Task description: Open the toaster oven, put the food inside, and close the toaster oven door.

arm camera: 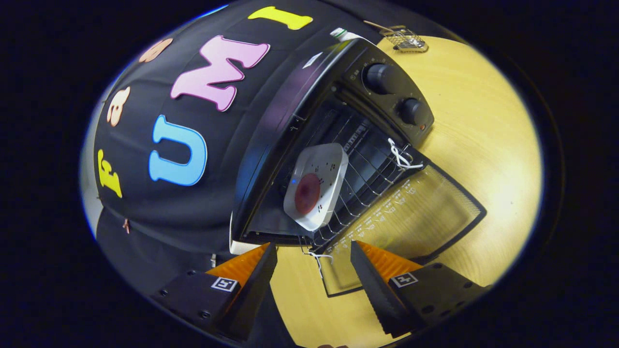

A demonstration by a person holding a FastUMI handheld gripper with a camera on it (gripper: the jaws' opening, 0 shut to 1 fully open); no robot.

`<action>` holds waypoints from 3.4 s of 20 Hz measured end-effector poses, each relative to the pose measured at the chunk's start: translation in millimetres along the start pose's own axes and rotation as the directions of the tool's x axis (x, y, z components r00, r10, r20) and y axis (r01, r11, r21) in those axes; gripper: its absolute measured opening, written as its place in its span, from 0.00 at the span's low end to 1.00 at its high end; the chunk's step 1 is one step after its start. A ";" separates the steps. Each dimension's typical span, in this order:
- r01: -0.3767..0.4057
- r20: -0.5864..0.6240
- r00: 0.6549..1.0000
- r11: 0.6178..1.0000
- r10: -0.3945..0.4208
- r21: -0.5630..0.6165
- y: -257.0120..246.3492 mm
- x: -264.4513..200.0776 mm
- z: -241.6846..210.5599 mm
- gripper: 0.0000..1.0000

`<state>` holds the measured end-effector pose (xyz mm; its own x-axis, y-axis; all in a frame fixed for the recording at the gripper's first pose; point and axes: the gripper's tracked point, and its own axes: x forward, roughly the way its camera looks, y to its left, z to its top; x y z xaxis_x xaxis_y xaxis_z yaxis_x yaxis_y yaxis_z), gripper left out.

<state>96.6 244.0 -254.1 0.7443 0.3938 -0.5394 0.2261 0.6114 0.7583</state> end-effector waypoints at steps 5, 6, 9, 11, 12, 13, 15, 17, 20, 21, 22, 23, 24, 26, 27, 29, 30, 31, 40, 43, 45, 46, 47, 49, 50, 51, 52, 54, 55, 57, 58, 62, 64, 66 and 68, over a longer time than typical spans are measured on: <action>0.030 -0.035 0.999 0.978 -0.038 -0.206 -10.5 -22.5 -27.9 0.98; 0.037 -0.057 0.997 0.966 -0.053 -0.255 -15.1 -26.8 -36.6 0.98; 0.072 -0.073 0.991 0.901 -0.114 -0.429 -34.0 -37.0 -52.4 0.99; 0.108 -0.078 0.981 0.833 -0.178 -0.542 -51.2 -42.4 -59.7 0.98; 0.128 -0.088 0.971 0.796 -0.221 -0.591 -61.7 -45.2 -64.4 0.98; 0.148 -0.083 0.963 0.755 -0.258 -0.638 -71.9 -46.3 -67.3 0.99; 0.176 -0.049 0.955 0.689 -0.294 -0.703 -85.2 -45.8 -66.8 0.99; 0.214 -0.024 0.940 0.641 -0.341 -0.738 -100.5 -45.2 -67.2 0.99; 0.275 0.029 0.913 0.562 -0.406 -0.780 -122.4 -38.7 -59.9 0.99; 0.290 0.043 0.905 0.539 -0.423 -0.791 -129.3 -34.4 -58.3 0.99; 0.294 0.047 0.901 0.527 -0.432 -0.798 -133.3 -32.0 -59.2 0.99; 0.295 0.044 0.896 0.518 -0.442 -0.803 -137.0 -29.6 -61.4 0.99; 0.292 0.037 0.892 0.512 -0.451 -0.808 -140.0 -27.1 -64.7 0.99; 0.280 0.017 0.885 0.502 -0.466 -0.818 -144.3 -21.9 -72.1 1.00; 0.276 0.018 0.891 0.508 -0.454 -0.816 -139.6 -20.8 -72.9 1.00; 0.273 0.012 0.890 0.512 -0.456 -0.814 -138.2 -14.3 -74.2 0.99; 0.272 0.007 0.889 0.517 -0.458 -0.812 -137.1 -11.8 -74.7 0.99; 0.271 0.001 0.889 0.523 -0.459 -0.809 -134.9 -10.2 -74.9 0.99; 0.298 0.002 0.874 0.533 -0.486 -0.792 -133.2 0.6 -67.0 1.00; 0.306 0.001 0.881 0.568 -0.473 -0.764 -128.1 -1.5 -64.0 1.00; 0.322 0.009 0.889 0.611 -0.458 -0.723 -122.2 -3.1 -61.3 1.00; 0.325 0.015 0.892 0.618 -0.452 -0.716 -119.8 -5.9 -60.5 1.00; 0.323 0.025 0.896 0.614 -0.443 -0.720 -116.1 -8.6 -59.2 0.99; 0.316 0.035 0.902 0.603 -0.429 -0.732 -111.1 -13.9 -58.3 0.99; 0.315 0.044 0.906 0.603 -0.420 -0.733 -107.6 -16.1 -56.3 0.99; 0.317 0.054 0.910 0.607 -0.411 -0.729 -102.7 -19.1 -54.3 0.99; 0.322 0.068 0.914 0.612 -0.401 -0.722 -97.5 -22.0 -50.8 0.99; 0.312 0.097 0.929 0.614 -0.358 -0.725 -82.3 -28.4 -44.3 1.00; 0.305 0.118 0.938 0.612 -0.327 -0.730 -72.5 -32.3 -38.9 1.00; 0.288 0.182 0.955 0.597 -0.233 -0.749 -47.7 -35.8 -21.9 1.00; 0.286 0.204 0.958 0.585 -0.203 -0.759 -36.9 -37.6 -13.3 1.00; 0.281 0.288 0.954 0.574 -0.080 -0.769 25.4 -53.1 25.3 1.00; 0.293 0.346 0.938 0.541 -0.004 -0.789 51.8 -66.1 54.0 1.00; 0.308 0.399 0.913 0.507 0.080 -0.805 69.9 -95.5 71.5 1.00; 0.326 0.448 0.881 0.491 0.151 -0.808 83.3 -129.2 87.3 1.00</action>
<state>74.1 184.1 -89.3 0.9715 0.1320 -0.1969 -0.1537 0.9831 -0.0991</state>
